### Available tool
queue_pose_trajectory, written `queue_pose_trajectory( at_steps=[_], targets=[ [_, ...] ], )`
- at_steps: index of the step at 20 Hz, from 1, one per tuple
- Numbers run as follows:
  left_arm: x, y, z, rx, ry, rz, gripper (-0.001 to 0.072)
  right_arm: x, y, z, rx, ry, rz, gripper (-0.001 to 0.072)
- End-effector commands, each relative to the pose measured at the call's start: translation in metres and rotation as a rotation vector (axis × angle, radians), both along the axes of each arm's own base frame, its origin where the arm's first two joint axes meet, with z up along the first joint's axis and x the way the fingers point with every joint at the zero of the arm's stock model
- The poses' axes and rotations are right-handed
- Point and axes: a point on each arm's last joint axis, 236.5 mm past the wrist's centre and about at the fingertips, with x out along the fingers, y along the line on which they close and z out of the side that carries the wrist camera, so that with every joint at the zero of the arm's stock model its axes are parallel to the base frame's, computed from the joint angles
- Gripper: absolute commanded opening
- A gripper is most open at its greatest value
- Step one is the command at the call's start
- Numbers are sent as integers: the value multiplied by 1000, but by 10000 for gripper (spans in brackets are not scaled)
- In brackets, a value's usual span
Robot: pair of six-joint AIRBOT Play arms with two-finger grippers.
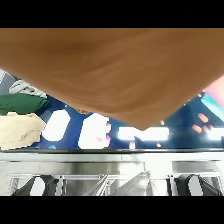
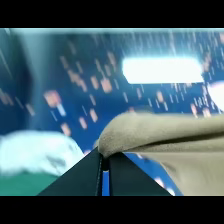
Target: Fold the shirts.
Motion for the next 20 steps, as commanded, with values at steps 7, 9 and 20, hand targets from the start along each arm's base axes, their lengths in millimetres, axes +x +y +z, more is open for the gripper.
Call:
queue_pose_trajectory(
  at_steps=[7,9,20],
  targets=[
    [-16,-55,30,167,39,-197,14,-2,-7,16,-100,-30,-37,16],
    [22,-67,-21,94,183,-303,14,37,-11,-23,-55,101,72,16],
    [224,-25,-333,-148,665,-304,13,278,-26,-388,94,803,113,17]
  ],
)
